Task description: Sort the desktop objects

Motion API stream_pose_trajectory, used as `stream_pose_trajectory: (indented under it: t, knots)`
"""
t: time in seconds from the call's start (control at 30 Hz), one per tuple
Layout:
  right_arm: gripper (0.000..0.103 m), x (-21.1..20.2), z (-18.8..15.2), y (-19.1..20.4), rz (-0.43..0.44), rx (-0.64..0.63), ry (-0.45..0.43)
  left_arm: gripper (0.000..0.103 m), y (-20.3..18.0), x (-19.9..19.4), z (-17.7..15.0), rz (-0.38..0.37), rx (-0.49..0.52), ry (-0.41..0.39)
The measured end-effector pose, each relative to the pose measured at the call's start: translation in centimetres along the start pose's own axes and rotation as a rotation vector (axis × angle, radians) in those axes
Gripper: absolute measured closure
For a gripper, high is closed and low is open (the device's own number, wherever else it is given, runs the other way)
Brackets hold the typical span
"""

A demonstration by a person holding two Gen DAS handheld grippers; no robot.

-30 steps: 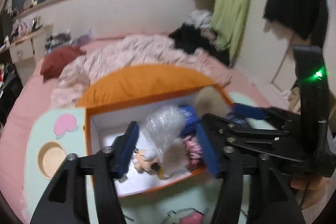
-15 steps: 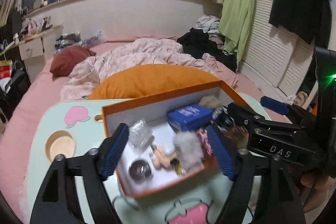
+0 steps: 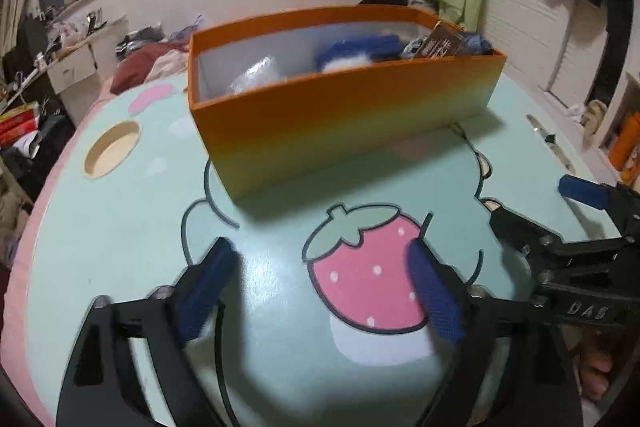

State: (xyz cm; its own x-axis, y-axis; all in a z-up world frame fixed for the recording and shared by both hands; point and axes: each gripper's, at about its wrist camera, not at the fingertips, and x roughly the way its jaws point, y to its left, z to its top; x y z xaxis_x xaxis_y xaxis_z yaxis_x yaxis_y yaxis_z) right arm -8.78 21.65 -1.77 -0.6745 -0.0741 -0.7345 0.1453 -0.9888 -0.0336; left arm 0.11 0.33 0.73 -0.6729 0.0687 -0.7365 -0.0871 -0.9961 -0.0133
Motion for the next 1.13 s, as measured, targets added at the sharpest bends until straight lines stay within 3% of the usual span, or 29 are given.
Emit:
stream_pose_trajectory:
  t: [0.37,1.13]
  knots:
    - [0.0,0.15,-0.43,-1.07,0.047,0.022,-0.041,0.0,-0.56,-0.36,-0.12,0.005,0.007,0.001]
    - [0.0,0.06,-0.48,-0.96,0.047,0.021,-0.044,0.0,-0.33,0.04,0.15,0.007,0.006,-0.005]
